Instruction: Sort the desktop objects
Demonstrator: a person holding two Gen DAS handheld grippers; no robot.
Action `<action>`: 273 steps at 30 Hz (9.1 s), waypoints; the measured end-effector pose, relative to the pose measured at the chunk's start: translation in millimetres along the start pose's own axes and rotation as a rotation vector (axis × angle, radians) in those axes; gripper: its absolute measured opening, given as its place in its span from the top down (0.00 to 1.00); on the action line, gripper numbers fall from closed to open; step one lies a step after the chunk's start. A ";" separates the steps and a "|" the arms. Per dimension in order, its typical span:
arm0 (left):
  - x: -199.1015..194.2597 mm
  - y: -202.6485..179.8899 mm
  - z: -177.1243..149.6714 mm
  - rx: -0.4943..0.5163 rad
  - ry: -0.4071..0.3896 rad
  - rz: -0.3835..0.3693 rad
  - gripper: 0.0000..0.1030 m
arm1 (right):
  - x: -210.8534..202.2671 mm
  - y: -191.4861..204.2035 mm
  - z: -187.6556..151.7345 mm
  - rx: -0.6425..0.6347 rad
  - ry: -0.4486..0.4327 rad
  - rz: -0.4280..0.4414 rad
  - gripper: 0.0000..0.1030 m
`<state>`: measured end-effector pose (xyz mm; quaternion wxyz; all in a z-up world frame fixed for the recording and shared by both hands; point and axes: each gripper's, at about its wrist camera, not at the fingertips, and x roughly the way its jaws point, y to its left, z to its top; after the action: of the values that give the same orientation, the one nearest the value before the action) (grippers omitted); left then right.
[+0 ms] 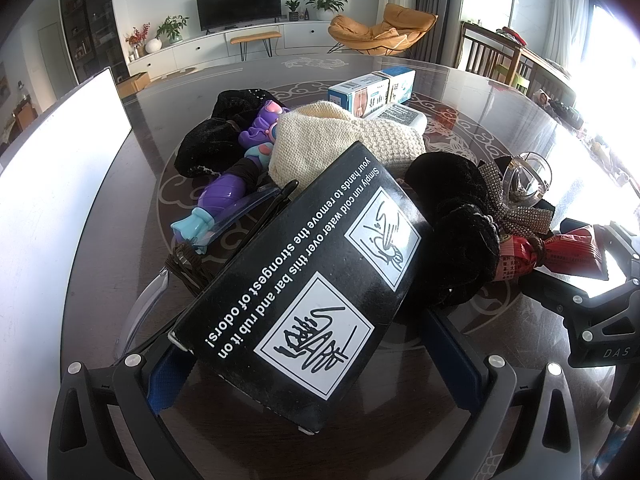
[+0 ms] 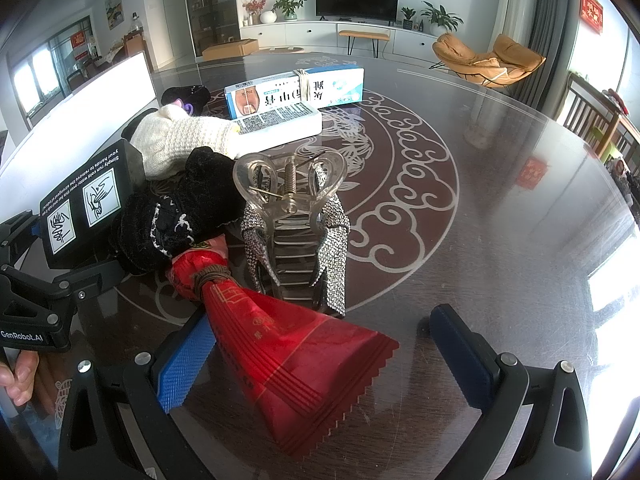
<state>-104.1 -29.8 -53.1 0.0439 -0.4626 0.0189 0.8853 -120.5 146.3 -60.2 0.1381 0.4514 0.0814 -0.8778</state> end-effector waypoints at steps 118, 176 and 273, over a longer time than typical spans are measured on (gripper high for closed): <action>-57.4 5.0 -61.6 -0.001 -0.029 -0.099 0.44 | -21.0 40.6 22.6 -0.267 0.269 0.216 0.79; -27.4 -4.8 -32.6 -0.009 0.038 0.018 0.03 | -18.1 11.7 -26.8 -0.006 0.059 0.014 0.01; -6.3 32.5 44.7 0.000 0.033 -0.044 0.00 | -1.2 -1.8 -11.4 0.027 -0.007 0.011 0.00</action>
<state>-140.2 -59.2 -22.7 0.0631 -0.4775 0.0093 0.8763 -111.6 151.2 -65.8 0.1370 0.4504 0.0667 -0.8797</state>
